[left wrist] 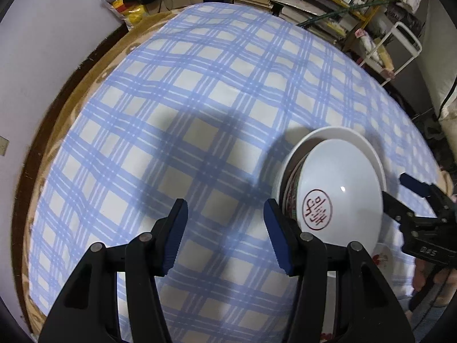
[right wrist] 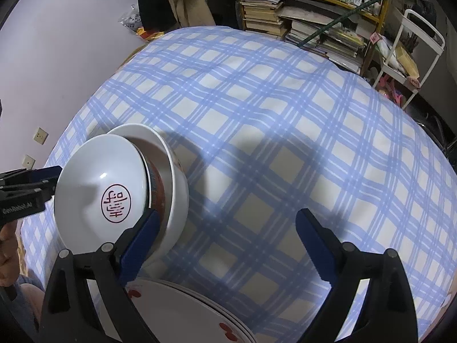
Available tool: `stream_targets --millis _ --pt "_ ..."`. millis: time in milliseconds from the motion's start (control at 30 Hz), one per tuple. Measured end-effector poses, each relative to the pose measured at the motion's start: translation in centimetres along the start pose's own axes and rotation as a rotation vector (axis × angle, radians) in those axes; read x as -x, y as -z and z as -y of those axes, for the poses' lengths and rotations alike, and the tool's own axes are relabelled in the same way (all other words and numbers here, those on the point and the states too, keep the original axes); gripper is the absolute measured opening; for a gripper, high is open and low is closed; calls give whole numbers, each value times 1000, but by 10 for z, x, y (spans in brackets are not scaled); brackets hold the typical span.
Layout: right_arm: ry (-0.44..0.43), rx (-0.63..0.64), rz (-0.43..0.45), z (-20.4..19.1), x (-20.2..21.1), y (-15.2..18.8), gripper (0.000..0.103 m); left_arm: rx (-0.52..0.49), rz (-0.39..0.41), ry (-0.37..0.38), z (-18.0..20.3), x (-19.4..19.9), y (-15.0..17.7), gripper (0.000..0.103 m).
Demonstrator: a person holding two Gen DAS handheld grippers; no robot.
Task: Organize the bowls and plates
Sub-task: 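Close both tools on the rim of the bowl stack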
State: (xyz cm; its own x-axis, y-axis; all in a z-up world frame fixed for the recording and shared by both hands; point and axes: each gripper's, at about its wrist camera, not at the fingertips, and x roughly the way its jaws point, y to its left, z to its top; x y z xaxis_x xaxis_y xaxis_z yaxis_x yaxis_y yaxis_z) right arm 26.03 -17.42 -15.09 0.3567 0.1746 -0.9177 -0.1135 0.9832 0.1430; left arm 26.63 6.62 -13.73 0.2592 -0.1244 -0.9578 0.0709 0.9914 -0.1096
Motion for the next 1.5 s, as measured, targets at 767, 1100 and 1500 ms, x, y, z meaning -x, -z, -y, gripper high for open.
stream_targets --millis 767,1100,1500 --pt "18 -91 7 -1 7 6 100 31 -42 89 -3 -3 1 53" --pt "-7 -97 -10 2 0 7 89 57 -53 97 -1 -7 1 55" --pt "-30 -110 -14 2 -2 8 86 15 -50 26 8 -9 -2 57"
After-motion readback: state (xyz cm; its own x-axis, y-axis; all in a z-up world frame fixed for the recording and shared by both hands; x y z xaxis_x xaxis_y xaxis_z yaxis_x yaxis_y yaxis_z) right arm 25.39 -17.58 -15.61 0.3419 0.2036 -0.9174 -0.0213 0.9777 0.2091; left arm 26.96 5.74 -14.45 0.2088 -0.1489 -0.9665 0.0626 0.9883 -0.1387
